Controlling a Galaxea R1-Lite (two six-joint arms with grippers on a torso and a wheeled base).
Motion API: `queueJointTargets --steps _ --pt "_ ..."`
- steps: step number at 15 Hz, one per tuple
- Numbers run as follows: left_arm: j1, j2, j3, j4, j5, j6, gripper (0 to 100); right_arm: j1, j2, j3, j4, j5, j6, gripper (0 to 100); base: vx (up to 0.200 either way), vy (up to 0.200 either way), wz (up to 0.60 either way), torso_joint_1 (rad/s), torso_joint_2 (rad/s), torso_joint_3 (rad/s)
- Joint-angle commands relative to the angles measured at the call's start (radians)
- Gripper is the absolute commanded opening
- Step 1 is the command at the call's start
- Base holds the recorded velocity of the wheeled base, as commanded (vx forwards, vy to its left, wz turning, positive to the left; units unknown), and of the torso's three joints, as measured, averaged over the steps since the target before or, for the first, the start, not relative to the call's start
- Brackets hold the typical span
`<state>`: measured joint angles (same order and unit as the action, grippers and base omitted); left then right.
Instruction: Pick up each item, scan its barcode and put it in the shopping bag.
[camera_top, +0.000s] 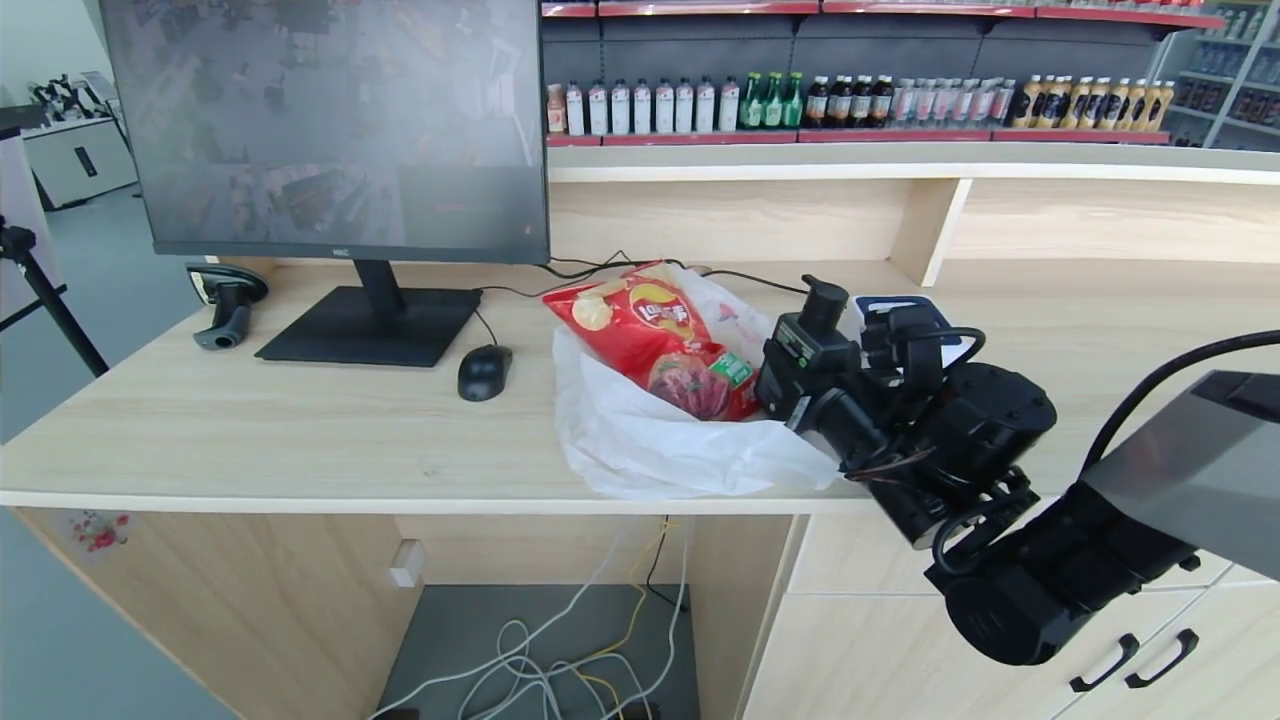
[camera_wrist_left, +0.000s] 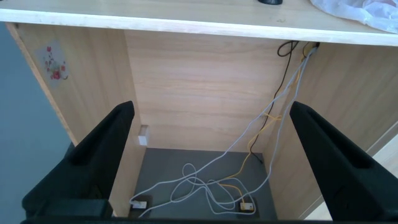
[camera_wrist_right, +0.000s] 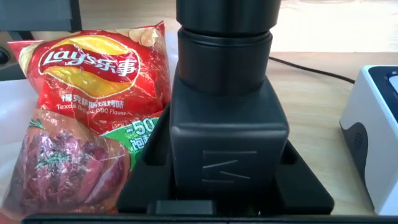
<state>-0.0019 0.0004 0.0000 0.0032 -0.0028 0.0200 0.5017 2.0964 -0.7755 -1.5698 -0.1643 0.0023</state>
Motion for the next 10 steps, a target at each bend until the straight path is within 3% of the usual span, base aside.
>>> queueJointTargets --steps 1,10 --pt "0.0 0.0 0.0 0.0 0.0 0.0 100 0.001 0.008 0.013 -0.001 0.0 -0.004 0 0.0 0.0 0.0 0.0 0.0 0.0" --pt "0.0 0.0 0.0 0.0 0.0 -0.002 100 0.02 0.002 0.071 -0.001 0.0 -0.004 0 0.0 0.0 0.0 0.0 0.0 0.0"
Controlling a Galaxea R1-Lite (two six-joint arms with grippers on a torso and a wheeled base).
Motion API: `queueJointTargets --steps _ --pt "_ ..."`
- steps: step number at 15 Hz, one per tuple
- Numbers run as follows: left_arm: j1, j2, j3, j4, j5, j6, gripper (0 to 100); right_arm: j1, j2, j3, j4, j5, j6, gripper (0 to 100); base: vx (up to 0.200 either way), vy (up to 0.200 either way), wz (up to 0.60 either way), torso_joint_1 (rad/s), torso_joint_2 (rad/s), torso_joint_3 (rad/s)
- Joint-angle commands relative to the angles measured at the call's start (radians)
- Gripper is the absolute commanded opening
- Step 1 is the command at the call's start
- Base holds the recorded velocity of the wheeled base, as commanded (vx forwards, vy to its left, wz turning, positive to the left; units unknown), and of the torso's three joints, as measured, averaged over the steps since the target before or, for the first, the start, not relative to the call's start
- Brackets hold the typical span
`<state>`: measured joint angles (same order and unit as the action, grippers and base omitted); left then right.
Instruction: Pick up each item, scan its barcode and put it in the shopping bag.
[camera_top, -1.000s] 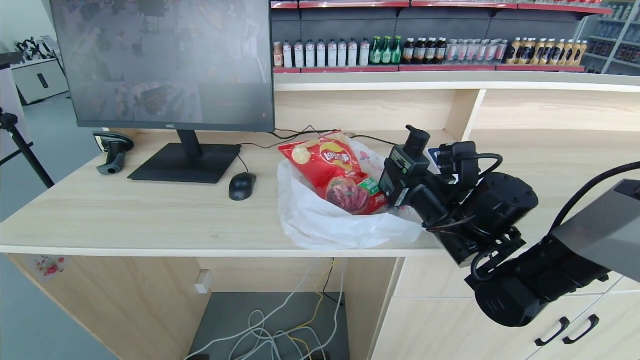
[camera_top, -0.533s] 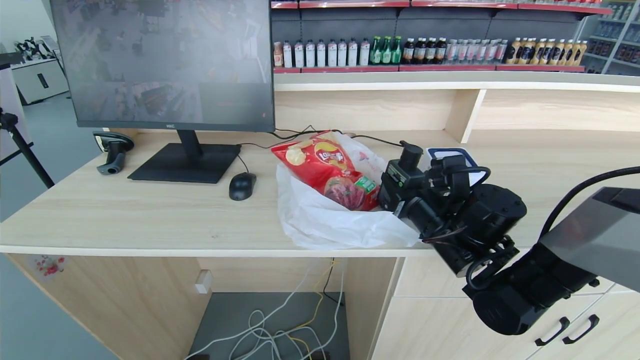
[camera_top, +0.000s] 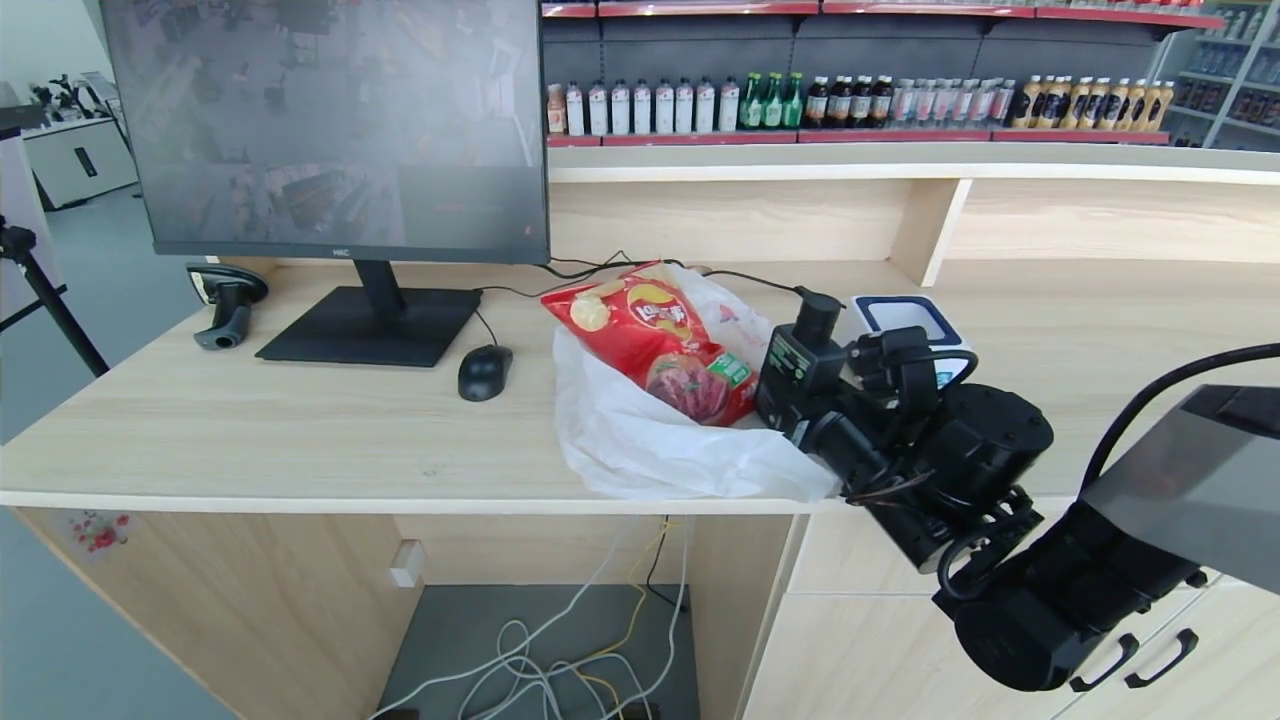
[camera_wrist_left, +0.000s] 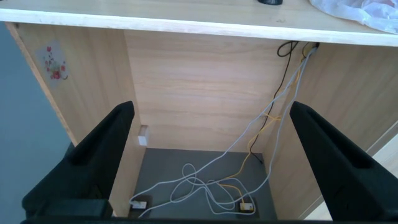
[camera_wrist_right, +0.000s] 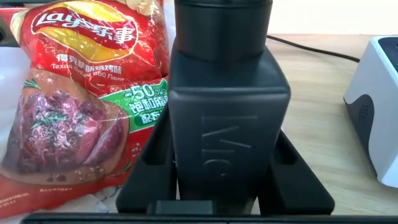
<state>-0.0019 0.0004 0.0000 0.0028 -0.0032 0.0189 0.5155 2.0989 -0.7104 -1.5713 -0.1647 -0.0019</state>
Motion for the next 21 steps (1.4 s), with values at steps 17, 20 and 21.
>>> queueJointTargets --steps 17,20,21 --pt "0.0 0.0 0.0 0.0 0.0 -0.001 100 0.004 -0.312 0.238 0.0 0.002 0.03 100 0.0 0.0 0.0 0.0 0.0 0.0" --pt "0.0 0.0 0.0 0.0 0.0 -0.002 100 -0.015 -0.609 0.585 0.0 0.013 0.066 100 0.0 0.0 0.0 0.0 0.0 0.0" --pt "0.0 0.0 0.0 -0.001 0.0 -0.004 100 -0.014 -0.734 0.71 0.0 0.031 0.054 100 0.0 0.0 0.0 0.0 0.0 0.0"
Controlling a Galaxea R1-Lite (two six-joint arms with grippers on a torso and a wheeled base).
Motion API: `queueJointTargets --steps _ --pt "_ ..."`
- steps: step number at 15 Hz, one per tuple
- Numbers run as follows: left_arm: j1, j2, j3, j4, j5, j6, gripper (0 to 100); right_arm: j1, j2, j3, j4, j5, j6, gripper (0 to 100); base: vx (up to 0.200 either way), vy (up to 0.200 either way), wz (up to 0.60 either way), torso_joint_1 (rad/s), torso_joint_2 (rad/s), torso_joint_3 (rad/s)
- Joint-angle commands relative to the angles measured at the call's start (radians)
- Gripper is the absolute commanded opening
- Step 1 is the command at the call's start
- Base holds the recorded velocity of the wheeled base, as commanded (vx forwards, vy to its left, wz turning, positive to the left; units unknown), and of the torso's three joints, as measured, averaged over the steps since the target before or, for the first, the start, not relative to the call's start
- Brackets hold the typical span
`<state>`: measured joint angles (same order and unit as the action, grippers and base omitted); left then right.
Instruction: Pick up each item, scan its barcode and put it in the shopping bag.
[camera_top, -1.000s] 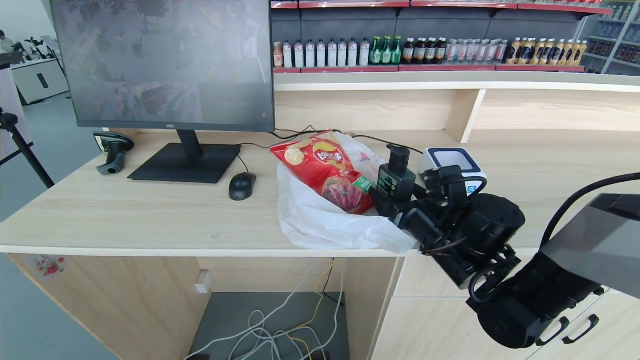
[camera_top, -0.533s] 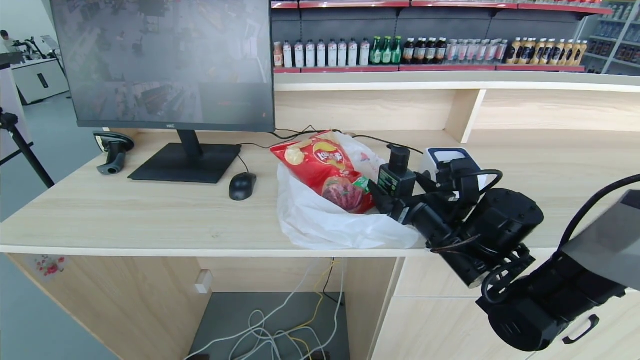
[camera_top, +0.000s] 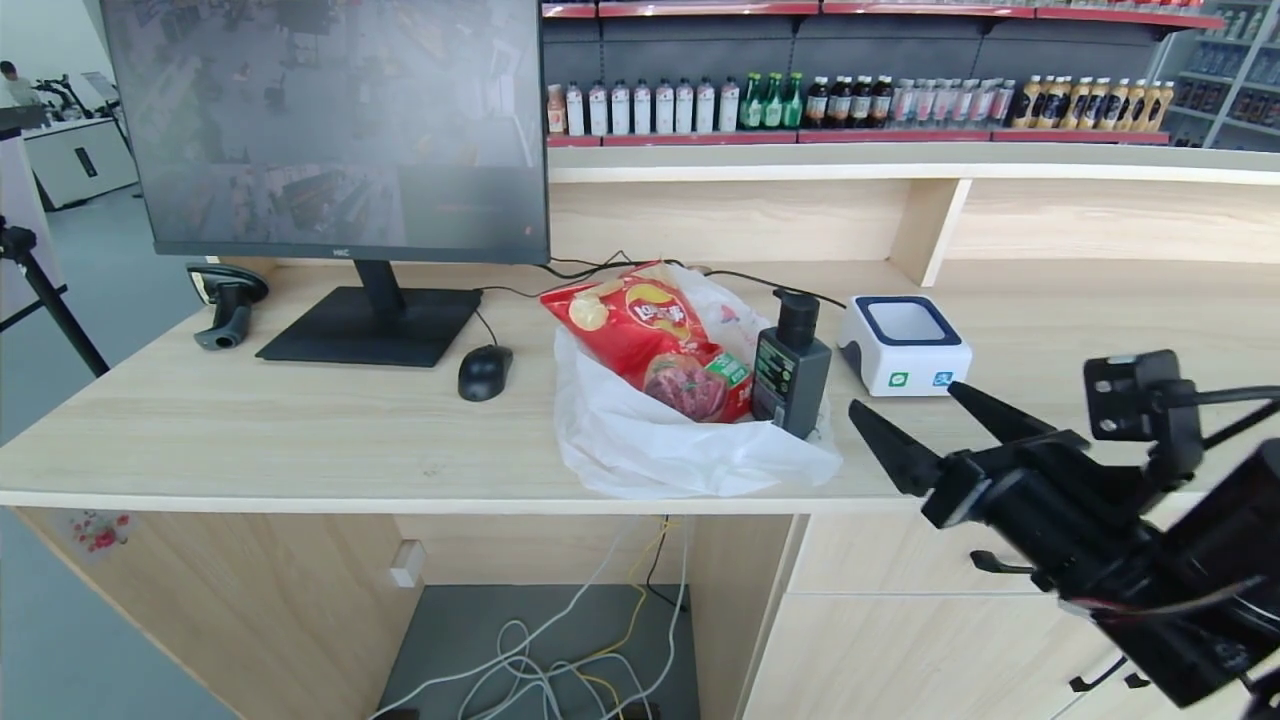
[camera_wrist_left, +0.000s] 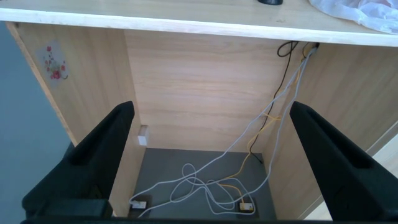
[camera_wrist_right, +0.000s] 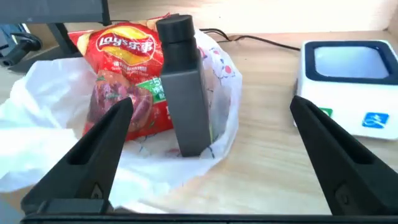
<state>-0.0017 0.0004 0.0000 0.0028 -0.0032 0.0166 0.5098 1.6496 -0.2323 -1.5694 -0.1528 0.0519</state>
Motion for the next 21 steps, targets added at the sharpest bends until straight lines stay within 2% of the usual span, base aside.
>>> queueJointTargets --steps 1,2,3,4,5,6,7,9,12,14,15,17,18,21 --pt "0.0 0.0 0.0 0.0 0.0 0.0 100 -0.005 -0.361 0.232 0.051 0.015 -0.003 100 0.0 0.0 0.0 0.0 0.0 0.0" --pt "0.0 0.0 0.0 0.0 0.0 0.0 100 -0.007 -0.439 0.232 0.134 0.015 -0.006 100 0.0 0.0 0.0 0.0 0.0 0.0" --pt "0.0 0.0 0.0 0.0 0.0 0.0 100 -0.005 -0.602 0.232 0.377 0.024 -0.026 100 0.0 0.0 0.0 0.0 0.0 0.0" --pt "0.0 0.0 0.0 0.0 0.0 0.0 100 -0.005 -0.757 0.232 0.581 0.041 -0.049 100 0.0 0.0 0.0 0.0 0.0 0.0" --pt "0.0 0.0 0.0 0.0 0.0 0.0 100 -0.005 -0.846 0.232 0.71 0.059 -0.06 100 0.0 0.0 0.0 0.0 0.0 0.0" --pt "-0.001 0.0 0.0 0.0 0.0 0.002 100 -0.005 -1.031 0.22 0.976 0.082 -0.086 100 0.0 0.0 0.0 0.0 0.0 0.0" --pt "0.0 0.0 0.0 0.0 0.0 0.0 100 -0.004 -1.159 0.208 1.158 0.085 -0.096 100 0.0 0.0 0.0 0.0 0.0 0.0" --pt "0.0 0.0 0.0 0.0 0.0 0.0 100 0.033 -1.34 0.196 1.393 0.167 -0.118 100 0.0 0.0 0.0 0.0 0.0 0.0" --pt "0.0 0.0 0.0 0.0 0.0 -0.001 100 0.036 -1.542 0.232 1.562 0.193 -0.139 100 0.0 0.0 0.0 0.0 0.0 0.0" --pt "0.0 0.0 0.0 -0.001 0.0 -0.001 100 -0.008 -1.547 0.232 1.566 0.188 -0.073 100 0.0 0.0 0.0 0.0 0.0 0.0" --pt "0.0 0.0 0.0 0.0 0.0 -0.001 100 -0.102 -1.541 0.232 1.566 0.188 -0.081 100 0.0 0.0 0.0 0.0 0.0 0.0" --pt "0.0 0.0 0.0 0.0 0.0 -0.001 100 -0.361 -1.487 0.232 1.566 0.19 -0.075 100 0.0 0.0 0.0 0.0 0.0 0.0" --pt "0.0 0.0 0.0 0.0 0.0 -0.001 100 -0.433 -1.484 0.232 1.566 0.19 -0.076 100 0.0 0.0 0.0 0.0 0.0 0.0" --pt "0.0 0.0 0.0 0.0 0.0 -0.001 100 -0.468 -1.585 0.232 1.568 0.188 -0.073 100 0.0 0.0 0.0 0.0 0.0 0.0"
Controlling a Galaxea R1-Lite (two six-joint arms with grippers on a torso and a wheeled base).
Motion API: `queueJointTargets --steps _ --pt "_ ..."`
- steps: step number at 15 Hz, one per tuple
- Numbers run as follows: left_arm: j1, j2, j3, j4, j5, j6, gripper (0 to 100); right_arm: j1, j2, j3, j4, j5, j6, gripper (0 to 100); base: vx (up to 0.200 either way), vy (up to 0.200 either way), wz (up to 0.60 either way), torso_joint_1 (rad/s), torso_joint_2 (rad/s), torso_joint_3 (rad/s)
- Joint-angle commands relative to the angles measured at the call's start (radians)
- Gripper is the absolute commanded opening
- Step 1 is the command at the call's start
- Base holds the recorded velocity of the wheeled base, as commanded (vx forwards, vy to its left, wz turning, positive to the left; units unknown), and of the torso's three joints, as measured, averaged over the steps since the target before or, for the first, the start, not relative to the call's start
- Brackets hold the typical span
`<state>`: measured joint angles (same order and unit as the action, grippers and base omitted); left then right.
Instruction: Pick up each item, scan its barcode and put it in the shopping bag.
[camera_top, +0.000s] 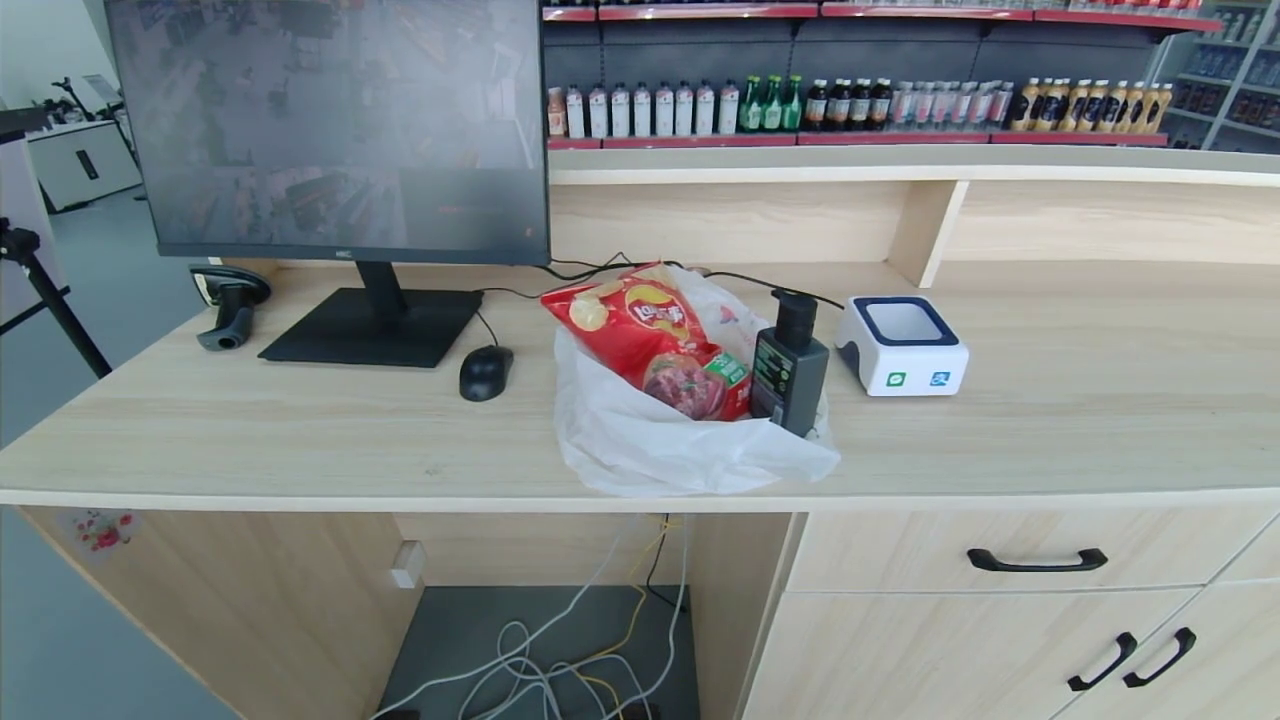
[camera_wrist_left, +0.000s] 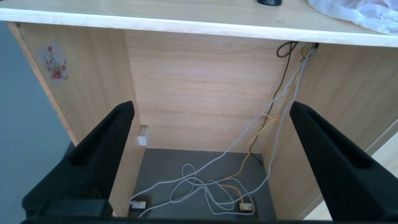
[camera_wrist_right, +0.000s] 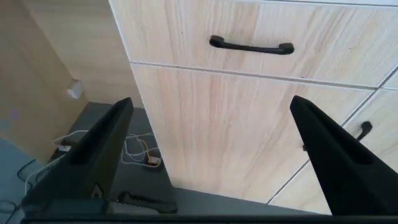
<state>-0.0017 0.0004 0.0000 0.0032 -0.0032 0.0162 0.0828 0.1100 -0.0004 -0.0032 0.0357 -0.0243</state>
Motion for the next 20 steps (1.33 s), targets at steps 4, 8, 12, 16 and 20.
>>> queueJointTargets --steps 4,8,12,16,20 --pt "0.0 0.0 0.0 0.0 0.0 -0.001 100 -0.087 -0.11 0.0 0.002 0.001 0.006 100 0.0 0.0 0.0 0.0 0.0 0.0" --pt "0.0 0.0 0.0 0.0 0.0 0.001 100 -0.086 -0.11 0.0 0.002 0.003 0.027 100 0.0 0.0 0.0 0.0 0.0 0.0" --pt "0.0 0.0 0.0 0.0 0.0 -0.001 100 -0.083 -0.11 0.0 0.002 0.003 0.027 100 0.0 0.0 -0.6 0.001 0.0 0.001" --pt "-0.001 0.0 0.0 0.0 0.0 -0.002 100 -0.083 -0.11 0.0 0.002 0.003 0.026 100 0.0 -0.15 -0.15 0.005 0.0 0.004" --pt "0.0 0.0 0.0 -0.005 0.003 -0.03 100 -0.083 -0.081 0.0 -0.004 -0.063 0.021 100 0.0 -0.15 0.0 0.007 0.0 -0.002"
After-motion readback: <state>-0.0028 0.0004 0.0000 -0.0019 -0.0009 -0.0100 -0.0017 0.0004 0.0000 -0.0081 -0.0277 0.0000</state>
